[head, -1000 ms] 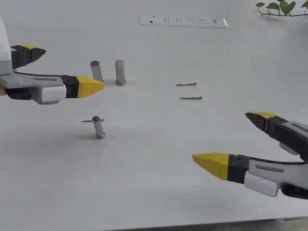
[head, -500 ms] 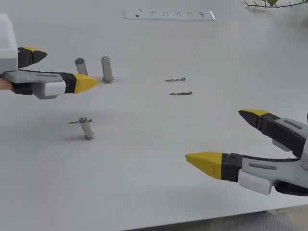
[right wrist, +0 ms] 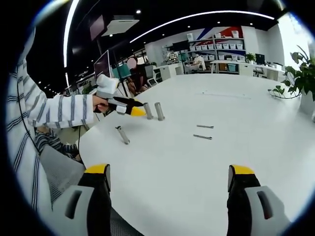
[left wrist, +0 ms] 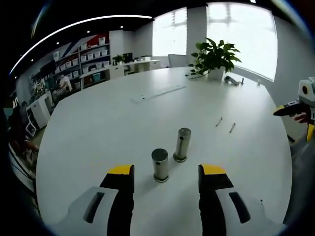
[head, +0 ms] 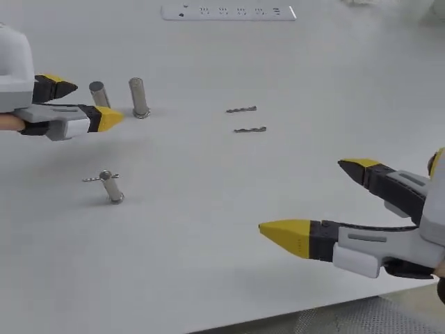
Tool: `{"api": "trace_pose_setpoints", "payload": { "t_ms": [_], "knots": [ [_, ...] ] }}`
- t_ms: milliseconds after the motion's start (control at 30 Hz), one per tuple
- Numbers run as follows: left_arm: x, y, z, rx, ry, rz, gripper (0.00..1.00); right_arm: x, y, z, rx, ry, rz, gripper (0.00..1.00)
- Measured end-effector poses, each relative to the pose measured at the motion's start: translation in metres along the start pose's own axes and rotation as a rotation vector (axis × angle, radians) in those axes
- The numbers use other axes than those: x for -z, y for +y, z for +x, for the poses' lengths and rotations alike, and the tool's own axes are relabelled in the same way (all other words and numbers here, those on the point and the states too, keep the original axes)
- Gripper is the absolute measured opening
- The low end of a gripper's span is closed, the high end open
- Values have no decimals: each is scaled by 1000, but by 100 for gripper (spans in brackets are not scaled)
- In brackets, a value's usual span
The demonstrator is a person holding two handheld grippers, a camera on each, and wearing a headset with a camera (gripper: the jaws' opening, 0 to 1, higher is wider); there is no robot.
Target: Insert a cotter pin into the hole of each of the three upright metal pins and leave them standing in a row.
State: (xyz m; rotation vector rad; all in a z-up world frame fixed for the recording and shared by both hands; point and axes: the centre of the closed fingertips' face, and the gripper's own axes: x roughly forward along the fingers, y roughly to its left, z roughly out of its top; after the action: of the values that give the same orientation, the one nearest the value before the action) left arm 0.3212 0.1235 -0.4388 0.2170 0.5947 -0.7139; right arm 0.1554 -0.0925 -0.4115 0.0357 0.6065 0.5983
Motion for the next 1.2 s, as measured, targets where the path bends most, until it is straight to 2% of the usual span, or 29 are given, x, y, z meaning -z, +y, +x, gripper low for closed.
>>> {"api": "trace_pose_setpoints", "payload": {
  "t_ms": [233,333,433,500,600,767,833,1200],
  "knots": [
    [0,-3,7,10,8,0,41,6,2,2,-3,16,10,98],
    [1,3,14,7,-4,10,39,7,2,3,2,22,15,98],
    [-3,4,17,5,-12,19,32,7,2,3,-1,25,14,98],
    [-3,9,21,0,-16,21,29,6,2,4,-1,25,14,98],
    [-1,14,26,2,-27,-29,25,5,3,4,-3,23,14,97],
    [3,18,30,-8,-32,-43,15,4,5,6,-7,28,5,97],
    [3,23,31,-30,-43,-27,10,3,6,6,-9,26,4,97],
    [5,30,34,-28,-61,-15,10,2,9,7,-16,31,-6,96]
  ]
}}
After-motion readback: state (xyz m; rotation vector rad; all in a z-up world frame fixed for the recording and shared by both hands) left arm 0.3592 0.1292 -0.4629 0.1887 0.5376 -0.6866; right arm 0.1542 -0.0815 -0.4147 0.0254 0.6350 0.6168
